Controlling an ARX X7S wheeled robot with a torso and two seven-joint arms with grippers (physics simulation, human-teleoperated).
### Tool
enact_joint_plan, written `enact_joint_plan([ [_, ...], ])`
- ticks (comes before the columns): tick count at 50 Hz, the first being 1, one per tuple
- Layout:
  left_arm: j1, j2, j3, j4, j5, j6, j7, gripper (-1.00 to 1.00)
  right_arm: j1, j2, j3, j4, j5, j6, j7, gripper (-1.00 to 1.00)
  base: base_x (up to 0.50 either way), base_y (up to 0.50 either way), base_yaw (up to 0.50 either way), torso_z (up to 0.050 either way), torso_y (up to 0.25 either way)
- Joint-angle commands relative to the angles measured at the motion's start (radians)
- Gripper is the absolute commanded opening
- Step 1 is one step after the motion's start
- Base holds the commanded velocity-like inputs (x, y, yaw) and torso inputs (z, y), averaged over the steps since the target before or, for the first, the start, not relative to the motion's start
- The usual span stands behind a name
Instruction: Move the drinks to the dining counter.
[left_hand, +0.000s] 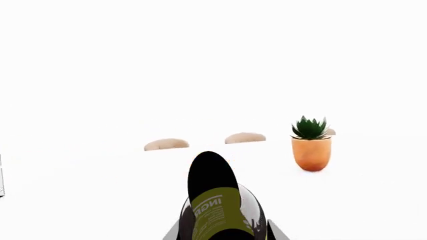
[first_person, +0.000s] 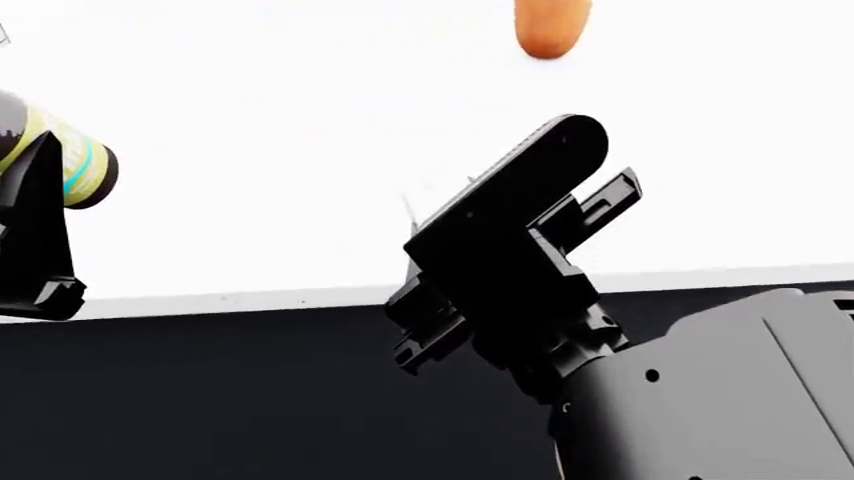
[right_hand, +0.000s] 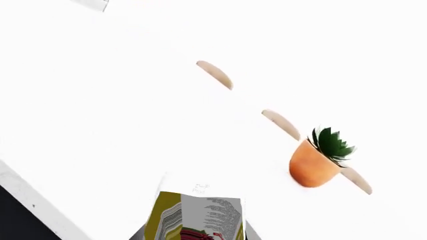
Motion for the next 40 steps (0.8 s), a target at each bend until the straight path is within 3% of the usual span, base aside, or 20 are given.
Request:
enact_joint_plan([
  [1, -0.003, -0.001, -0.007, 0.000, -0.005, 0.005, -0.008, -1.00, 0.009, 0.002, 0.018, -0.004, -0.017, 0.013, 0.005, -1.00, -0.07, 0.00, 0.50, 0.000, 0.010],
  [23, 0.005, 0.006, -0.005, 0.001, 0.009, 0.001, 0.001, -1.00, -0.005, 0.007, 0.024, -0.015, -0.030, 0.000, 0.024, -1.00, -0.09, 0.00, 0.49, 0.000, 0.000],
  [28, 0.015, 0.014, -0.008, 0.003, 0.017, -0.003, 0.009, -1.00, 0.005, 0.002, 0.010, -0.006, -0.030, 0.023, 0.078, -1.00, 0.00, 0.00, 0.00, 0.002, 0.002],
  [32, 0.006, 0.011, 0.005, 0.003, 0.017, -0.001, 0.003, -1.00, -0.026, 0.032, 0.053, -0.025, -0.036, -0.047, 0.049, -1.00, 0.00, 0.00, 0.00, 0.000, 0.000],
  [40, -0.012, 0.017, 0.045, 0.001, 0.038, -0.001, 0.003, -1.00, -0.020, 0.051, 0.048, -0.047, -0.075, -0.029, 0.044, -1.00, -0.14, 0.13, 0.00, 0.000, 0.001],
])
